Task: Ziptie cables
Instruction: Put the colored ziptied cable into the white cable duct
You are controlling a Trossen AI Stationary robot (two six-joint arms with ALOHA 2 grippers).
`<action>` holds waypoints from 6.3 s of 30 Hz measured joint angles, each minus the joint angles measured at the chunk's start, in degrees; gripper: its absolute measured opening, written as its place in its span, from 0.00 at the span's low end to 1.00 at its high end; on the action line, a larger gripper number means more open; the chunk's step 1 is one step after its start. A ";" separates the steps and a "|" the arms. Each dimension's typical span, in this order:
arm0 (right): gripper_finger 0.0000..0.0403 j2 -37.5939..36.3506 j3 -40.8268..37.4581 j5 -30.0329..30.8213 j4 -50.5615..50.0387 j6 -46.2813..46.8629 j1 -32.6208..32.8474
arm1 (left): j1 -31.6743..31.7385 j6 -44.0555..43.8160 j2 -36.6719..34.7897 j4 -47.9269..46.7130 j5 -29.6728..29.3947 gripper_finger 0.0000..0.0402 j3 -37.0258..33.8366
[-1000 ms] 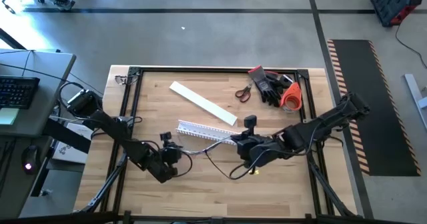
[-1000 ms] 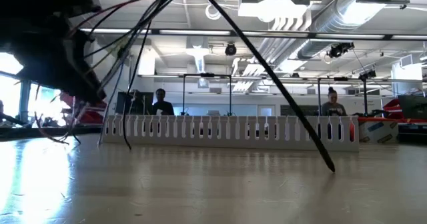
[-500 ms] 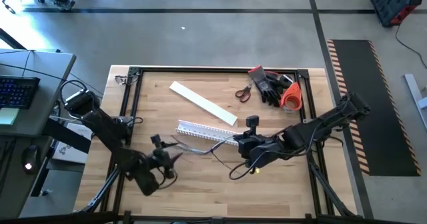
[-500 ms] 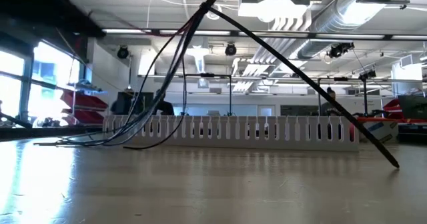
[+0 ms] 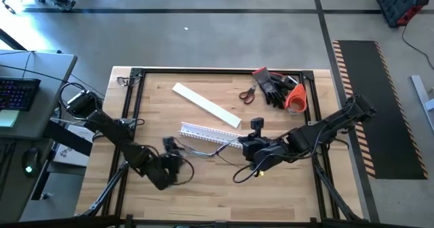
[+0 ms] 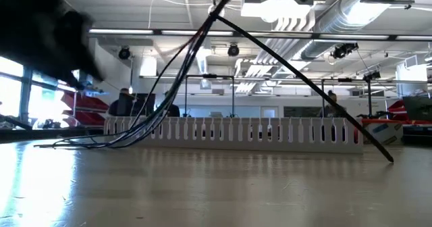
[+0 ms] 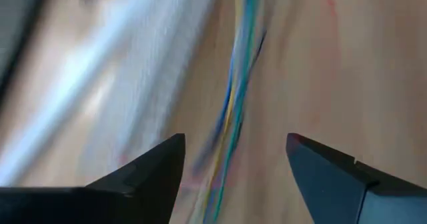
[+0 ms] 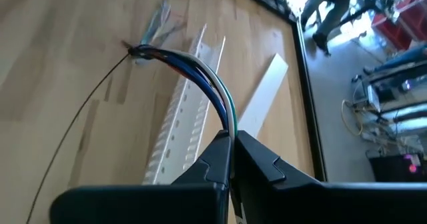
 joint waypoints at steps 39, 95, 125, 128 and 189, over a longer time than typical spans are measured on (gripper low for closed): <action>0.00 -0.26 0.12 -0.68 5.74 -2.09 0.95 | 11.61 49.21 22.69 86.50 -28.39 0.59 -0.02; 0.00 -0.37 -12.41 -2.89 -11.07 23.41 -7.16 | 26.26 31.00 -3.65 6.07 -0.10 0.00 -2.04; 0.00 -0.35 -19.00 -21.04 -0.69 20.92 -8.37 | 24.59 14.25 0.13 -12.31 -0.44 0.28 0.93; 0.00 -0.35 -19.44 -22.28 -0.38 22.23 -8.37 | 22.55 11.67 0.13 -12.23 -1.93 0.28 3.10; 0.30 8.16 -25.23 -12.16 58.94 -2.62 2.95 | 7.45 29.12 12.70 65.53 -8.28 0.28 -7.78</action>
